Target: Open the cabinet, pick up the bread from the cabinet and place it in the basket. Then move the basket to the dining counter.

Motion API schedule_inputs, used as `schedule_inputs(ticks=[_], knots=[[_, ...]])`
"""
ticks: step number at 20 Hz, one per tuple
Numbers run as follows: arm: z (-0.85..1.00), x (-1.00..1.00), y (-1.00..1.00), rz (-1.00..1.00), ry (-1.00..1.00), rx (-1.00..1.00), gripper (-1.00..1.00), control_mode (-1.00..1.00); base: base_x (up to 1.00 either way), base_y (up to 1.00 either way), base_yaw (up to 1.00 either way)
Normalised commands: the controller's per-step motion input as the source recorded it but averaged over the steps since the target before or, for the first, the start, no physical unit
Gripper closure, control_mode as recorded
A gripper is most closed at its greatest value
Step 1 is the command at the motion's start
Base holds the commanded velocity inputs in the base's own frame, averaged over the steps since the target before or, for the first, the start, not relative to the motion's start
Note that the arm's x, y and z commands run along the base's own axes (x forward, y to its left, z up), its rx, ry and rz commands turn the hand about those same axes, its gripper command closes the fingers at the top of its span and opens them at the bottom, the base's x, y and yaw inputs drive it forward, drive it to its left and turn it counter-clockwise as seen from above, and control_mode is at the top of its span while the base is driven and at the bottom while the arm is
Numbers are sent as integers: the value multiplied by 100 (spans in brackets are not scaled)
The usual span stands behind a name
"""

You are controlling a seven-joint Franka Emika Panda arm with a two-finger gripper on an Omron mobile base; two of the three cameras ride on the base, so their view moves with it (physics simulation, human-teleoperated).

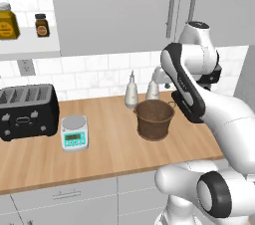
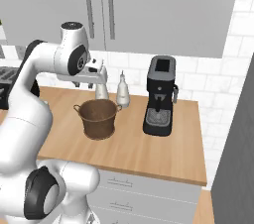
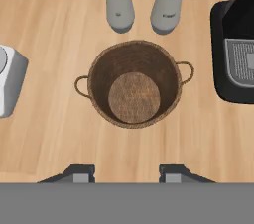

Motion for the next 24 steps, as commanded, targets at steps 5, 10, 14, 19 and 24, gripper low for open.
schedule_inputs(ticks=[5, 10, 14, 19, 24], knots=[[0, -42, 0, 0, -5, 0, -100, -100, 0, 0, 0], [41, -45, 0, 0, -35, 1, -100, -100, 0, 0, 0], [75, -13, 0, 0, -47, 1, -100, -100, 0, 0, 0], [67, 0, -2, 0, -50, 1, -100, -100, 0, 0, 0], [74, -1, 0, -4, -32, 4, -100, -100, 0, 0, 0]])
